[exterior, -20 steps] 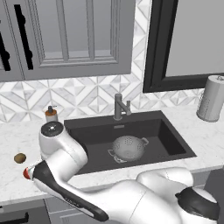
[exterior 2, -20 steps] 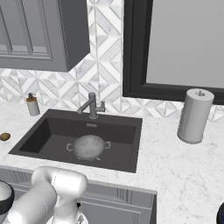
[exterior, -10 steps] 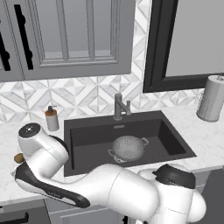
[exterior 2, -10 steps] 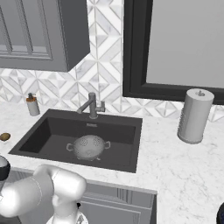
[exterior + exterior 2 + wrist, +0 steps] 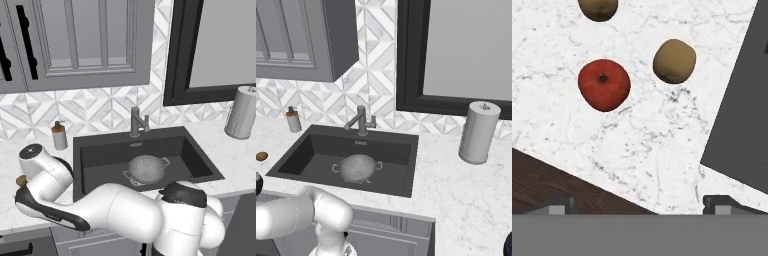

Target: Put the colander in the sink, put the kiwi, kiwi, apple in the colander, and turn on the sink faucet and pour water over the colander.

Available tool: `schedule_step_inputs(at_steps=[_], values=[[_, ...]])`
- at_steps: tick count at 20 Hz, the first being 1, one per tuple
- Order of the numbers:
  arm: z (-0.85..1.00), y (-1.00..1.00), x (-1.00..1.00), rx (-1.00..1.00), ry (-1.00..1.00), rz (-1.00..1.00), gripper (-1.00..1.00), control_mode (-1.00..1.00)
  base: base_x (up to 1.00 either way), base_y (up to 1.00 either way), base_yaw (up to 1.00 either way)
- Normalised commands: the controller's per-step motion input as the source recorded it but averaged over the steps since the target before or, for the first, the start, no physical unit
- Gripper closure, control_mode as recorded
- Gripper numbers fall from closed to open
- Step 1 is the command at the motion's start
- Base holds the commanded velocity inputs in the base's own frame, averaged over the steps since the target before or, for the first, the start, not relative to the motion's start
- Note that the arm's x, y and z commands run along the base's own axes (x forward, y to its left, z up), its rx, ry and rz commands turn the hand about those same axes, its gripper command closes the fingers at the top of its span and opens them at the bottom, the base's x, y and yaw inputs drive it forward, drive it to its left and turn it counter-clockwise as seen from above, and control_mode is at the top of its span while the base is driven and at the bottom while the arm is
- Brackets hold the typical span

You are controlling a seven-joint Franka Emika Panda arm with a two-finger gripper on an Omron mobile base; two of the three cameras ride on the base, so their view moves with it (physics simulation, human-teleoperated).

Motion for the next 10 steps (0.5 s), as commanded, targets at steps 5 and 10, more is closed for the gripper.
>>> schedule_step_inputs(at_steps=[5,10], values=[[-0.32,0.2,0.29,0.0,0.05,0.0,-1.0,-1.0,0.0,0.0,0.0],[-0.29,0.44,0.27,-0.04,0.03,0.0,-1.0,-1.0,0.0,0.0,0.0]])
